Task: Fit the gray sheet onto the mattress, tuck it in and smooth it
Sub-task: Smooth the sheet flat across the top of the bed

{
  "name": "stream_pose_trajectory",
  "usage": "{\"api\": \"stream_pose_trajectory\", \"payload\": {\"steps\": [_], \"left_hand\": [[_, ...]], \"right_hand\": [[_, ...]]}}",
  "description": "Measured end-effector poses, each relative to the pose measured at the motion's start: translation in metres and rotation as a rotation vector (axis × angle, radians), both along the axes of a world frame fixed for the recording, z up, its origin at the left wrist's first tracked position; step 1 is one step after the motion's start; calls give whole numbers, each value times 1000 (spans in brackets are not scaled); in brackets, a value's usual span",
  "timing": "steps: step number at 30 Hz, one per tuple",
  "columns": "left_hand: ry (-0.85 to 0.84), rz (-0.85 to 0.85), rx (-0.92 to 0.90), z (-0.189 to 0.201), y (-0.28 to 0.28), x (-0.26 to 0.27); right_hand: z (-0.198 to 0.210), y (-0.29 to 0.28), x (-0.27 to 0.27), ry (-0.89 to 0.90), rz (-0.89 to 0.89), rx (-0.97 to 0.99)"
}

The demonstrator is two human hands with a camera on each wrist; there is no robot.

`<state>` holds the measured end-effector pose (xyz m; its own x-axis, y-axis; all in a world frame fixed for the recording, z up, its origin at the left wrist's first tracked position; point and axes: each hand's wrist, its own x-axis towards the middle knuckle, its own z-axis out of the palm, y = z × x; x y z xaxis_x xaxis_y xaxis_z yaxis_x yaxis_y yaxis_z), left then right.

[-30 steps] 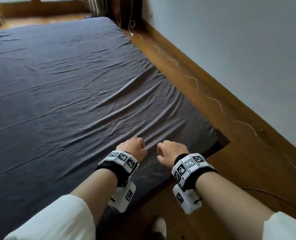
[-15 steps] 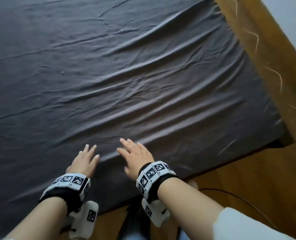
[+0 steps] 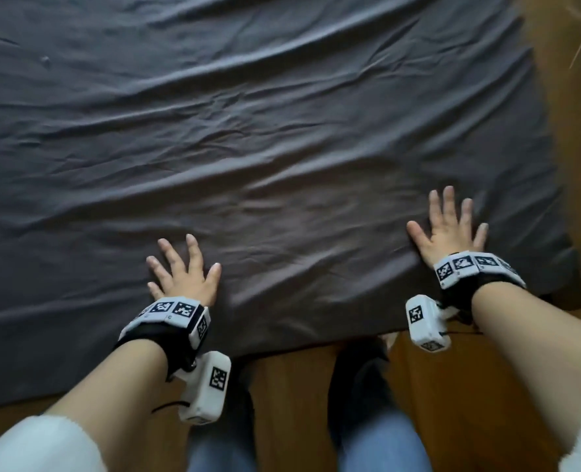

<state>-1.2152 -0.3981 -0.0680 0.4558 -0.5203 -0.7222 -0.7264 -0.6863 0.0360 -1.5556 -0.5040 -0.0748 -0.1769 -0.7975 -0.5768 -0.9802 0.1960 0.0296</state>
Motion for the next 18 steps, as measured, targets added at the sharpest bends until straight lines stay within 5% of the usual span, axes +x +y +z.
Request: {"api": "stream_pose_trajectory", "payload": {"steps": [2,6,8,15,18], "left_hand": [[40,-5,10,3,-10,-43],[167,3,10,9,-29,-132],[243,-11,15,13,-34,-166],[368,-165,137,23,-25,-210],[367,-146,165,26,-26,-223]], "right_hand": [[7,-5,-9,-41,81,-54],[11,23,12,-304,651,59],[6,31,-5,-271,814,167],[18,-15,-150,-25,142,151],[29,-10,-153,-47,248,120]]}}
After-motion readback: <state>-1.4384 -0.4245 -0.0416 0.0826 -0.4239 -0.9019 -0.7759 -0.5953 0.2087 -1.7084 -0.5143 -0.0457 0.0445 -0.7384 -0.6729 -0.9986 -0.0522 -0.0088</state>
